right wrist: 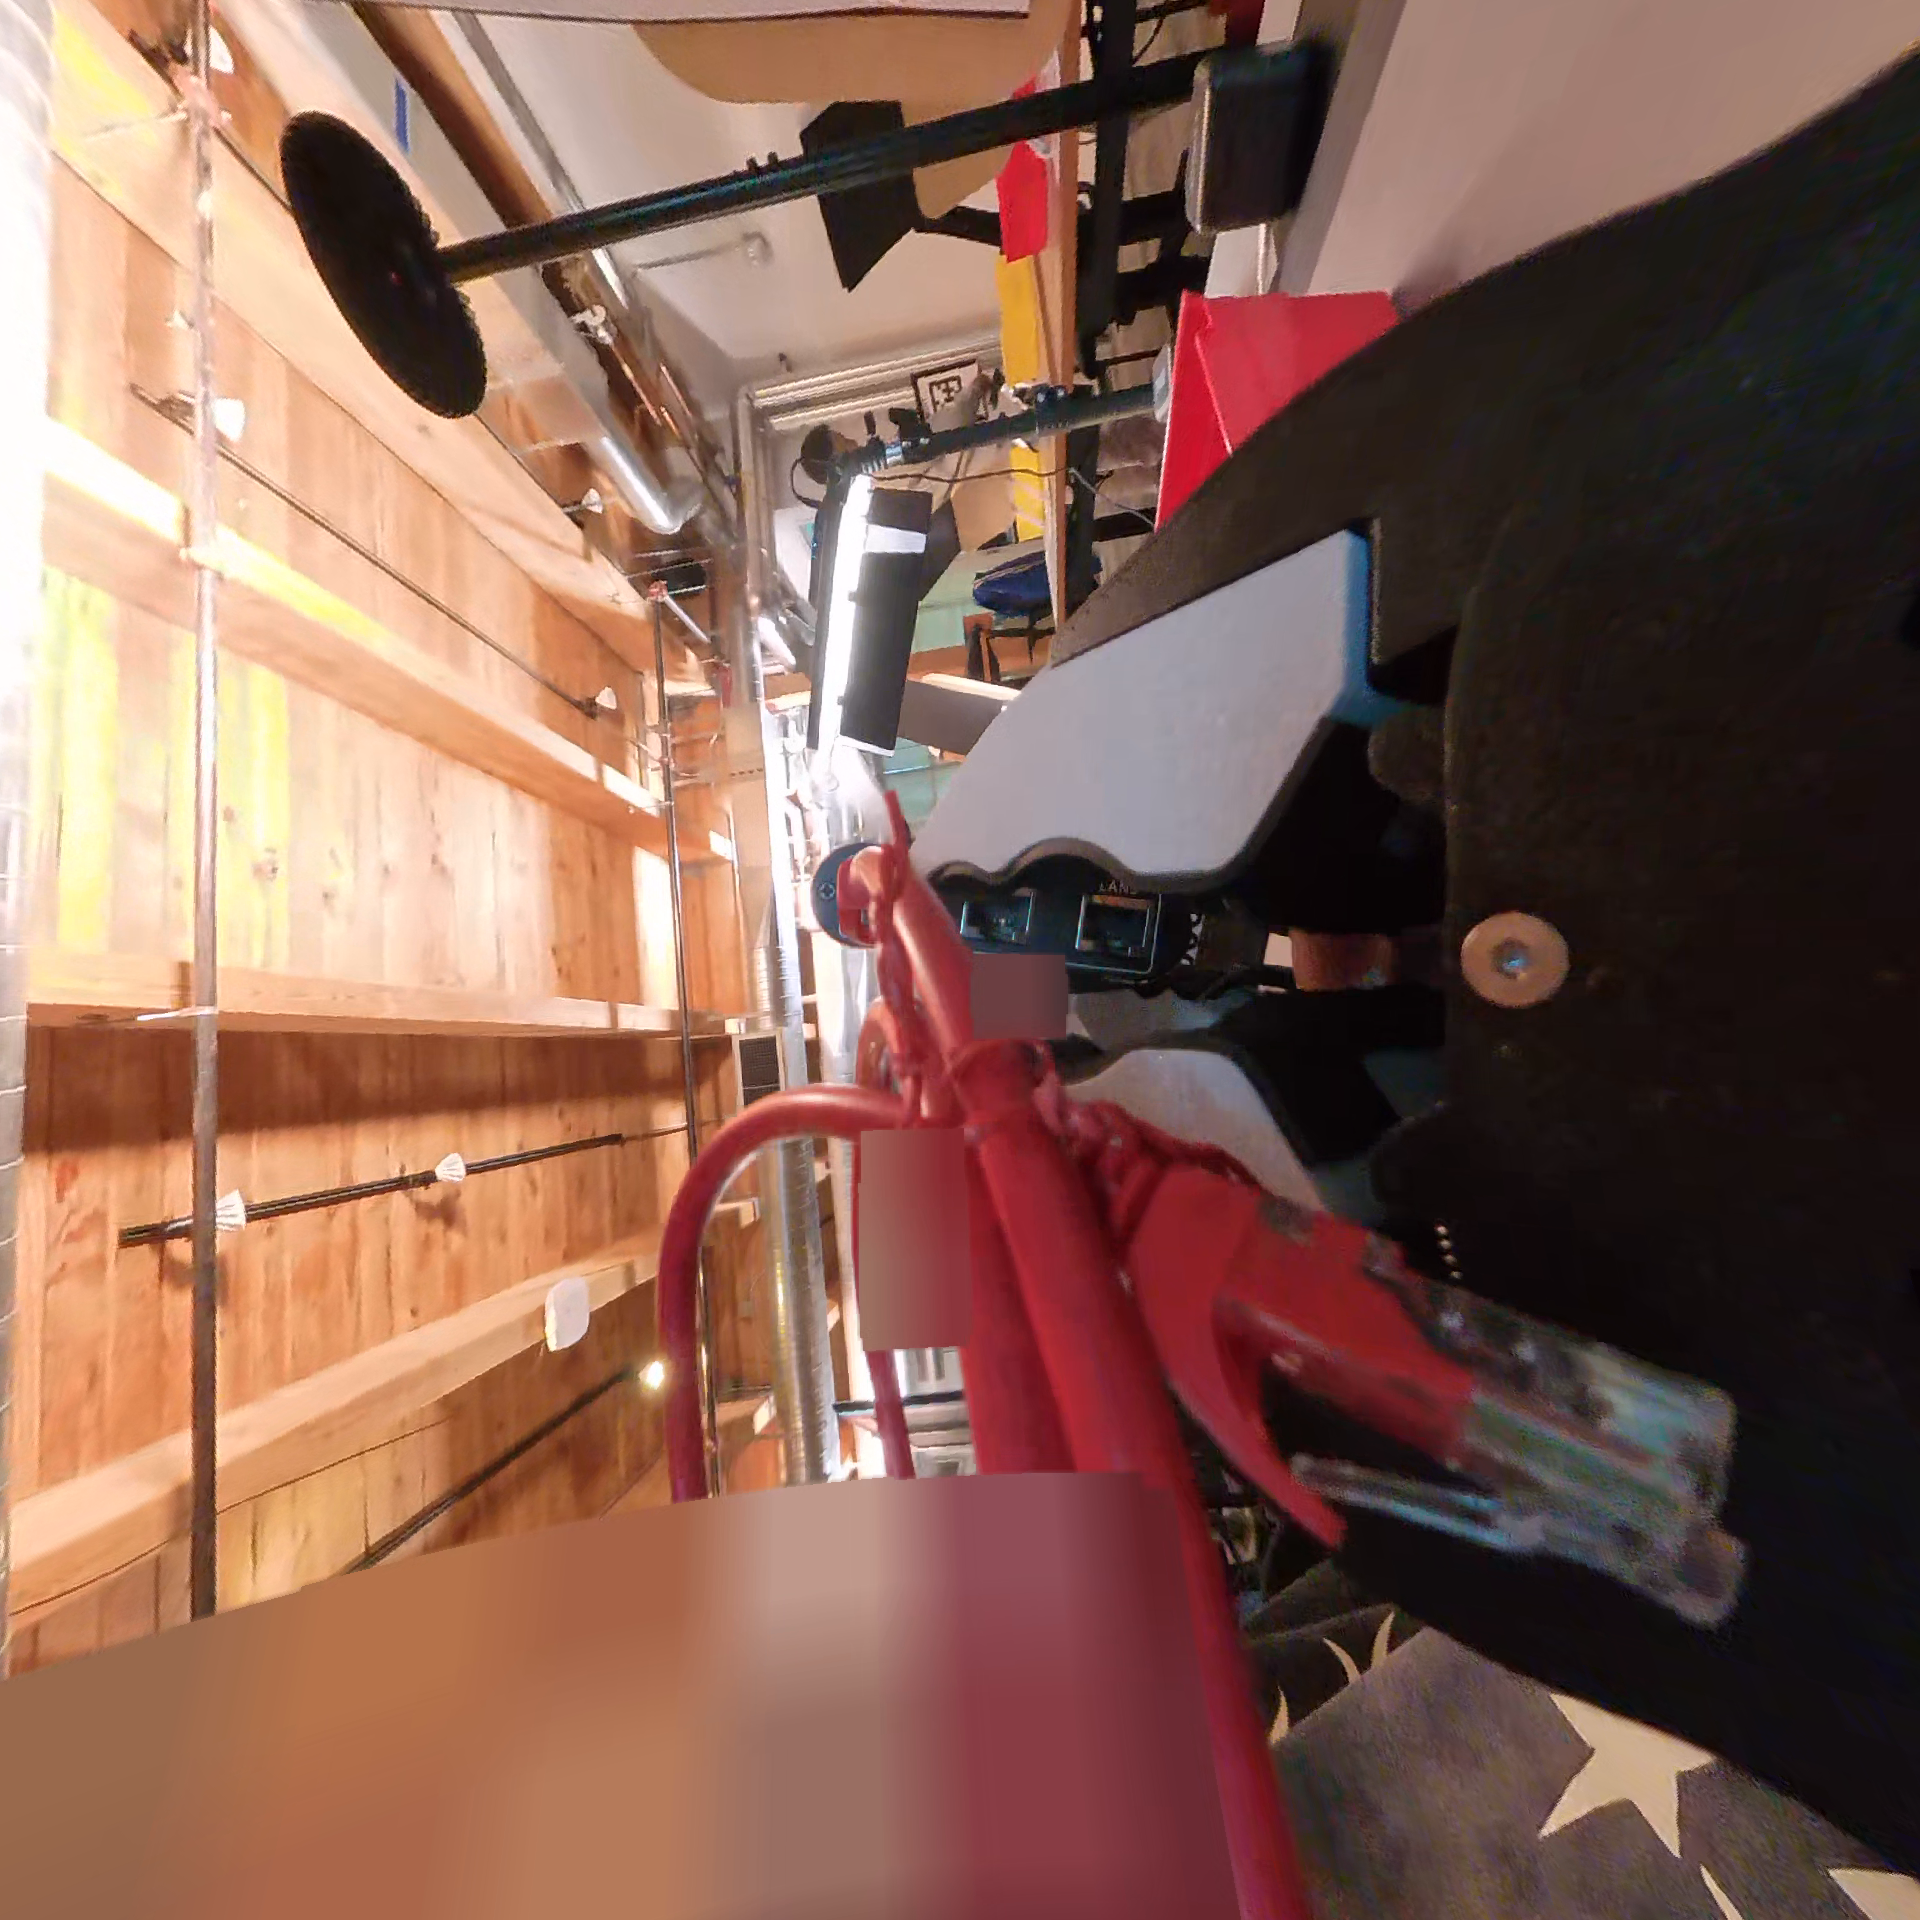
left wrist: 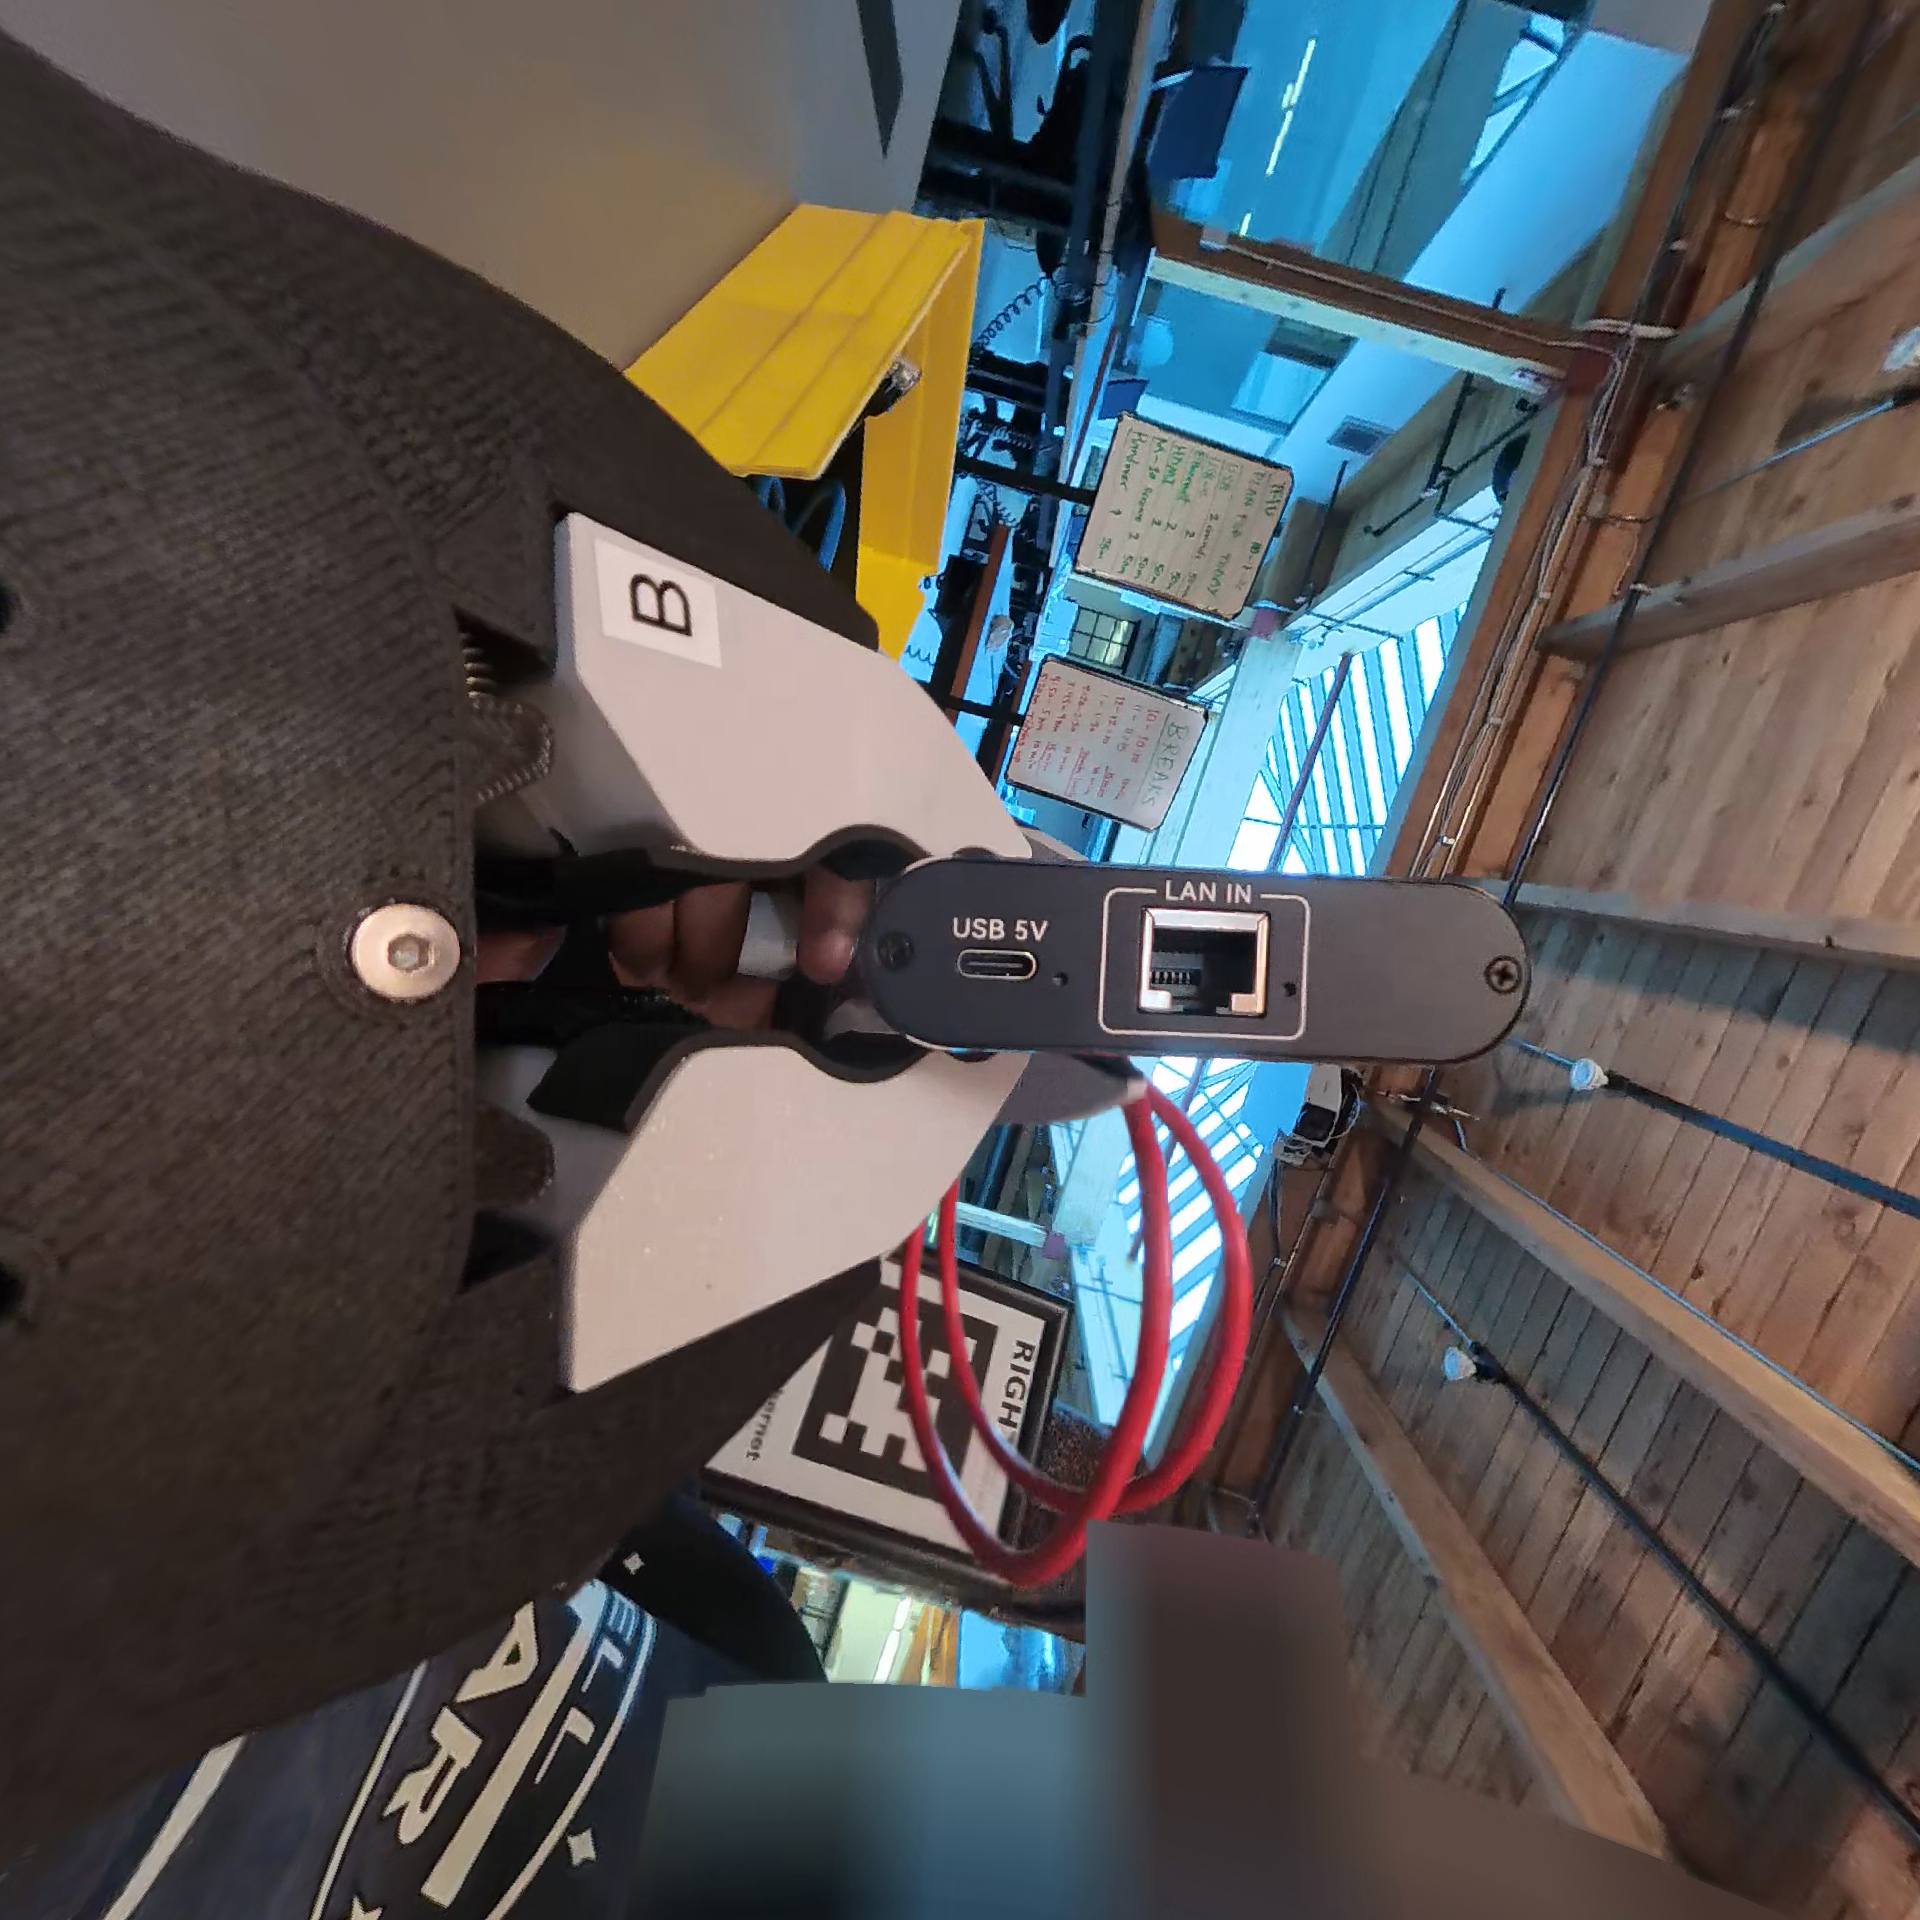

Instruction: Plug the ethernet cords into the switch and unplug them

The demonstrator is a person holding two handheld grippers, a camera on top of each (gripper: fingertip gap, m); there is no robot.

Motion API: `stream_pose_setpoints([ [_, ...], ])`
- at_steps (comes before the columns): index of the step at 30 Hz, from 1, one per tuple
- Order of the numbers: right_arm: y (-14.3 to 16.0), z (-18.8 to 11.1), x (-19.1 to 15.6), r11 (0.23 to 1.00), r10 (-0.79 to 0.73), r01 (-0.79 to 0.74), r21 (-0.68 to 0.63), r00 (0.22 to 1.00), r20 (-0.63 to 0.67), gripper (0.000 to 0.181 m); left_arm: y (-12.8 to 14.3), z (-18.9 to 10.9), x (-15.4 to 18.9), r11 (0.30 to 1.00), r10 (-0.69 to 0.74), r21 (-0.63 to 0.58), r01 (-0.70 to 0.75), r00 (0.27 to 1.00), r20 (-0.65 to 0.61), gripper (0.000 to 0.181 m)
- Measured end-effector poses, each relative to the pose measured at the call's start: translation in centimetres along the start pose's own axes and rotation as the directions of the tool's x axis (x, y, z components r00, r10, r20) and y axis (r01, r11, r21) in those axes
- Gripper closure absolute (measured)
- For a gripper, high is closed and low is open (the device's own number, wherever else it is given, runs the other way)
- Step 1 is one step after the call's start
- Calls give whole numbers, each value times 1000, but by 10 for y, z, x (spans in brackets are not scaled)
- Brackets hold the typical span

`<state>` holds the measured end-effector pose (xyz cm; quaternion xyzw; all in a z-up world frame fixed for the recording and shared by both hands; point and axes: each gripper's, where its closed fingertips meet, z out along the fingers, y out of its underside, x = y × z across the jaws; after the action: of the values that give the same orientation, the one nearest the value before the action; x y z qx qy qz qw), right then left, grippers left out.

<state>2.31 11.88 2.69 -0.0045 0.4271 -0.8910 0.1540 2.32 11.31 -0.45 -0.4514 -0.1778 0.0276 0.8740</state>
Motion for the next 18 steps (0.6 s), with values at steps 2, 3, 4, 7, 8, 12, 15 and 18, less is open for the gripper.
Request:
stream_pose_setpoints([
  [2,0,0,3,1000,17,-17,4,1000,-15,159,0,0,-1,1000,-7,-1,7,1000,1,156],
  [3,-1,0,7,999,42,-41,19,998,-36,157,1,0,-1,1000,1,-3,-1,1000,2,156],
  [4,-1,0,9,997,72,-70,26,996,-47,154,2,1,0,1000,12,-12,-12,1000,1,156],
  [7,-3,-1,10,992,119,-118,48,993,-27,159,6,2,3,999,36,-31,-36,999,-7,156],
  [8,-5,-2,9,993,106,-104,61,994,-25,161,8,3,2,998,40,-42,-40,999,-2,156],
  [12,-5,-1,5,997,70,-69,38,997,-14,167,13,4,1,996,54,-75,-53,999,5,156],
  [15,-4,-1,2,999,44,-44,20,999,2,171,18,6,4,991,86,-102,-85,996,1,155],
  [18,-5,0,-3,999,19,-18,-34,999,27,172,16,5,8,987,118,-105,-120,993,-19,155],
])
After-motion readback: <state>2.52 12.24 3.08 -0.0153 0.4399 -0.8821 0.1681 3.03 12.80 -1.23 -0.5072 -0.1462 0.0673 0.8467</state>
